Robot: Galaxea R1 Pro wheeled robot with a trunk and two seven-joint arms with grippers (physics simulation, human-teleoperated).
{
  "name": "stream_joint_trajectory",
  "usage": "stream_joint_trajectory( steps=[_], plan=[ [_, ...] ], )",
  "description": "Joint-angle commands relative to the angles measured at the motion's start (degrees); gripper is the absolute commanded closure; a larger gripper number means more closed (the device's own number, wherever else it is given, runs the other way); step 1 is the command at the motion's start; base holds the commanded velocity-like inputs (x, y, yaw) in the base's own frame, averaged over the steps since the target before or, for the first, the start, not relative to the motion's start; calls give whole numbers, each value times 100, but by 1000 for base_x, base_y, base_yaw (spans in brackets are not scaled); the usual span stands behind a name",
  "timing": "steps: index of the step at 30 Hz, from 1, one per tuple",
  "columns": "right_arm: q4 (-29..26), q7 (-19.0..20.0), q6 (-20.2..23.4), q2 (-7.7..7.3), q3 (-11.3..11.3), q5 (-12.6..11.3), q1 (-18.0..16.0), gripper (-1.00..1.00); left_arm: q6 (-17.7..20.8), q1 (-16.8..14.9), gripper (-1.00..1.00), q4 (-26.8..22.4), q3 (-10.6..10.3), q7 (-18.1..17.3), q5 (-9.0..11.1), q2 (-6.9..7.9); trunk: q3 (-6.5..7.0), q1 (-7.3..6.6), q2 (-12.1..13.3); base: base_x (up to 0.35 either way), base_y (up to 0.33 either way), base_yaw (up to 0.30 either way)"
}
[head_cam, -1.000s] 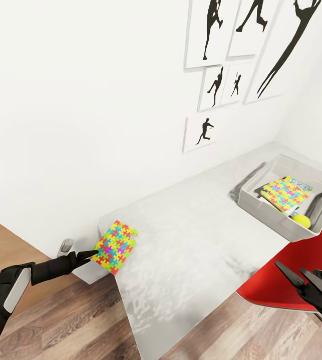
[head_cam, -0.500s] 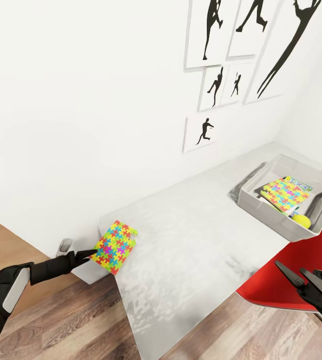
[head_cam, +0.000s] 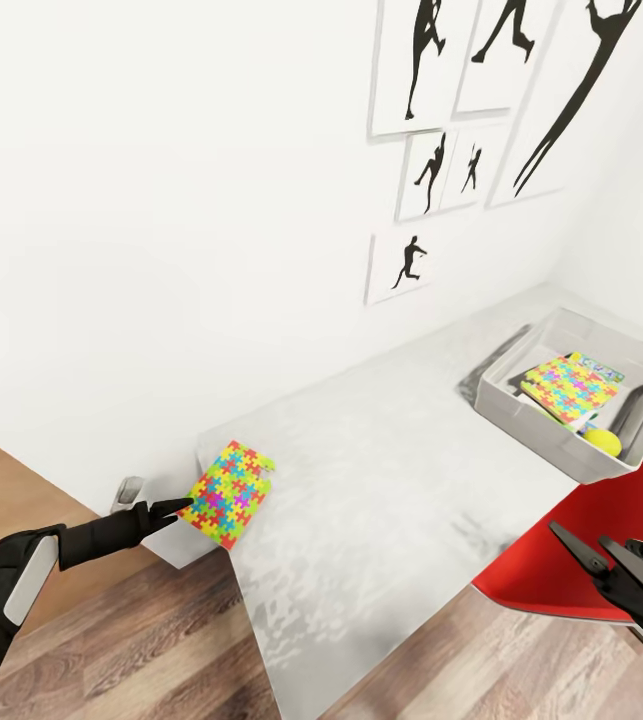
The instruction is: Put all the toys in the child's room - the three board games (two on the bed and one on the table), the two jigsaw puzzles on the table, and the tennis ball on the table - inside the toy box on the table in the child's room.
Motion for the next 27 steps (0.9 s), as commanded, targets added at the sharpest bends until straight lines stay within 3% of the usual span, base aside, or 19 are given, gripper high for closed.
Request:
stream_joint_trajectory(
  steps=[1, 14, 17, 27],
  plan=[
    [-3, -8, 39, -2, 1, -31, 2, -100, 28, -3, -100, 0, 4, -12, 7, 0, -24, 24, -48, 0, 0, 0],
    [-3, -12, 39, -3, 1, -28, 2, -100, 28, -3, -100, 0, 4, -20, 7, -3, -96, 112, -208, 0, 0, 0],
    [-3, -10, 39, -3, 1, 75, 2, -100, 28, -3, -100, 0, 4, -21, 7, -1, -150, 178, -328, 0, 0, 0],
    [-3, -4, 40, -2, 1, 240, 2, -100, 28, -3, -100, 0, 7, -15, 7, -5, -150, 178, -328, 0, 0, 0]
  ],
)
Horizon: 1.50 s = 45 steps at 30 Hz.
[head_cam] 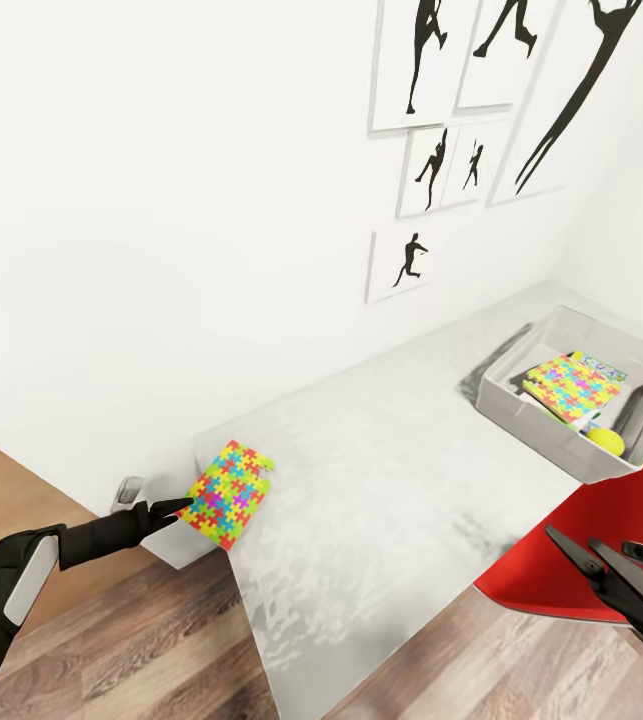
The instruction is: Put all the toys in the child's room - the three board games (two on the bed and one on the table), the two jigsaw puzzles on the table, and the tennis ball on the table - inside the toy box on the table in the child's room.
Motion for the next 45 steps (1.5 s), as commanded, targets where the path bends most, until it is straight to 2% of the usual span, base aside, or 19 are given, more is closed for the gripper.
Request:
stream_joint_trajectory(
  steps=[1, 6, 16, 45],
  plan=[
    [-3, -8, 39, -2, 1, -28, 2, -100, 28, -3, -100, 0, 5, -13, 6, 1, -5, 2, -5, 0, 0, 0],
    [-3, -8, 38, -2, 1, -22, 2, -100, 28, -3, -100, 0, 10, -22, 6, 10, -5, 2, -5, 0, 0, 0],
    [-3, -8, 38, -2, 1, -18, 2, -100, 28, -3, -100, 0, 157, -27, 6, 6, 20, 2, -5, 0, 0, -66],
    [-3, -8, 38, -2, 1, -16, 2, -100, 28, -3, -100, 0, 168, -27, 6, 6, 25, 2, -5, 0, 0, -5]
  ],
)
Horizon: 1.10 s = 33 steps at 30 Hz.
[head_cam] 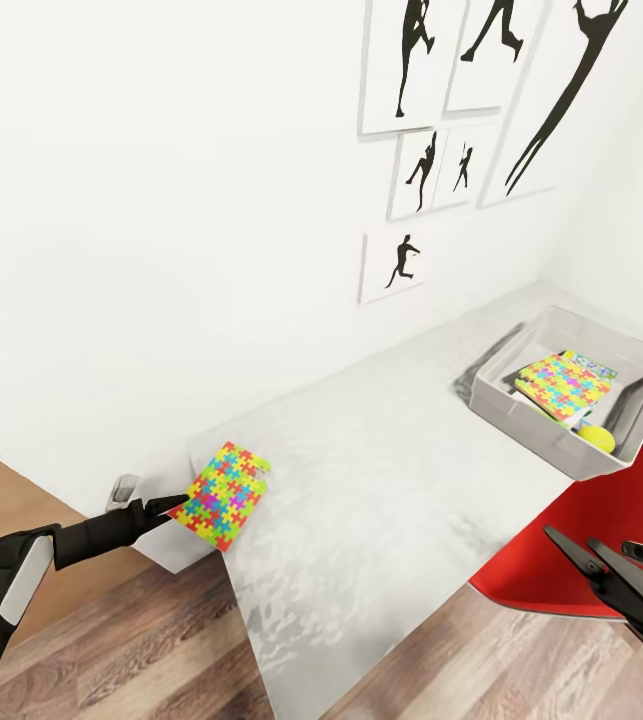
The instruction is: Put all the toys in the child's room - the three board games (two on the bed and one on the table), the two jigsaw puzzles on the table, and the tennis ball on the table - inside the toy box on the table in the child's room.
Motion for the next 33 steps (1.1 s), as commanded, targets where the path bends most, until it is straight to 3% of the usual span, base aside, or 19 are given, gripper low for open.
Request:
stream_joint_trajectory(
  steps=[1, 6, 12, 24, 33],
  plan=[
    [-3, -8, 39, -2, 1, -29, 2, -100, 28, -3, -100, 0, 4, -12, 6, 0, -5, 2, -5, 0, 0, 0],
    [-3, -8, 39, -2, 1, -28, 2, -100, 28, -3, -100, 0, 4, -12, 6, 0, -5, 2, -5, 0, 0, 0],
    [-3, -8, 39, -2, 1, -27, 2, -100, 32, -3, -100, 0, 4, -7, 6, 0, -113, 133, -246, 0, 0, 0],
    [-3, -8, 41, -2, 1, -27, 2, -100, 35, -3, -100, 0, 4, -4, 5, -8, -113, 133, -246, 0, 0, 0],
    [-3, -8, 45, -2, -1, -25, 2, -100, 34, -3, -100, 0, -3, -2, 6, -9, -274, 331, -607, 0, 0, 0]
  ],
)
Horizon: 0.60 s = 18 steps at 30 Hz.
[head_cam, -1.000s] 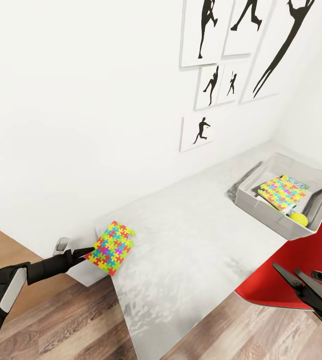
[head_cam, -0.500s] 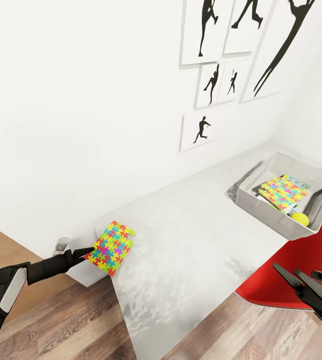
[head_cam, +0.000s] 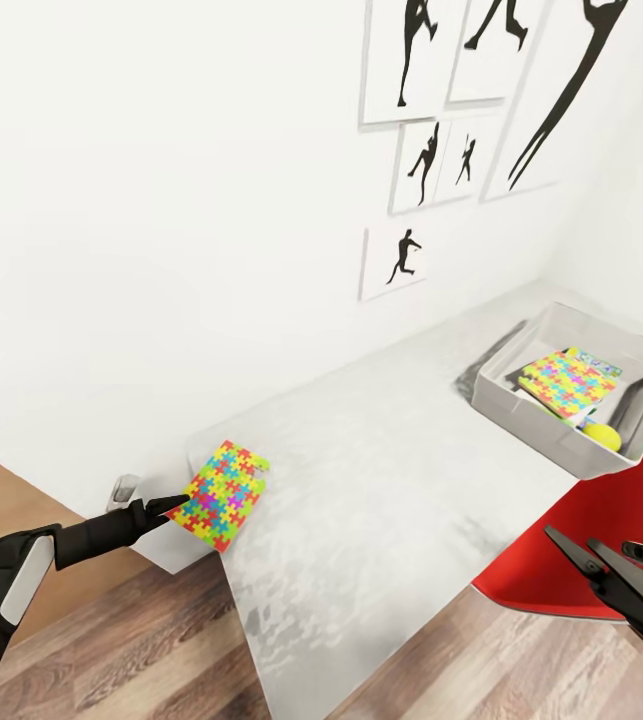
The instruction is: Put all the toys in the child's room - the three board games (two on the bed and one on the table), the two jigsaw puzzles on the table, and the tennis ball on the table - inside the toy box on the table in the child's room.
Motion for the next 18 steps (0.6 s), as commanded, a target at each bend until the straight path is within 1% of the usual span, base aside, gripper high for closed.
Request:
stream_joint_trajectory(
  steps=[1, 18],
  plan=[
    [-3, -8, 40, -2, 2, -33, 2, -100, 28, -3, -100, 0, 4, -10, 7, 0, -23, 24, -46, 0, 0, 0],
    [-3, -8, 42, -2, -2, -32, 1, -100, 29, -3, -100, 0, 3, -12, 7, 0, -23, 24, -46, 0, 0, 0]
  ],
)
